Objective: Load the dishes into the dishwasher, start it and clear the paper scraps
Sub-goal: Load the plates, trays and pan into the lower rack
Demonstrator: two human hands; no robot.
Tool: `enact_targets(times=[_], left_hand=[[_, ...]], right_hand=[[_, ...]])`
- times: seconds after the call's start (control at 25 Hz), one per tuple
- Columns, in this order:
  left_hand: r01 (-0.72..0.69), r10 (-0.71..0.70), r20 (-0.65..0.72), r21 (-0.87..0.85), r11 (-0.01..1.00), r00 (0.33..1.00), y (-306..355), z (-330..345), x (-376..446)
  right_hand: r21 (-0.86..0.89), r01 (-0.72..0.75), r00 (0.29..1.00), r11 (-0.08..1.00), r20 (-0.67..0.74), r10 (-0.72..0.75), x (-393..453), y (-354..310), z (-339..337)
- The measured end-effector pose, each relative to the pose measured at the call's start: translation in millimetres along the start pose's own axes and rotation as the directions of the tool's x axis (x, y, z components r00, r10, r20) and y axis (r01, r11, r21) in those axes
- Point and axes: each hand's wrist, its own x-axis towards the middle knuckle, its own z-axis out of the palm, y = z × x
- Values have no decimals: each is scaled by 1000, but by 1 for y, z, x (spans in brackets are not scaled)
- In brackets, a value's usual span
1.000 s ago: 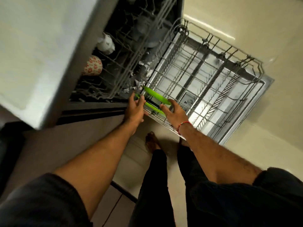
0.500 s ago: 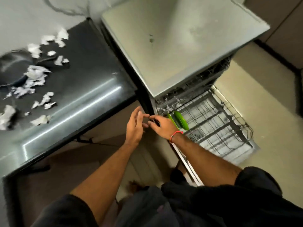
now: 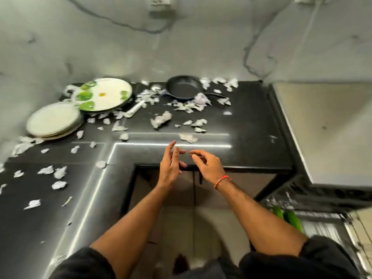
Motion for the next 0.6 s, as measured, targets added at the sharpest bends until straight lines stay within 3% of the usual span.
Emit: enact_targets(times=[0.24, 0.6], left_hand=[[46, -58, -311, -47, 998, 949, 9, -113, 20], [77, -160, -638, -157, 985, 753, 17, -187, 62]], right_hand=[[108, 113, 973, 988, 189, -131, 57, -67, 87], [211, 124, 877, 970, 433, -207, 156, -105, 159]])
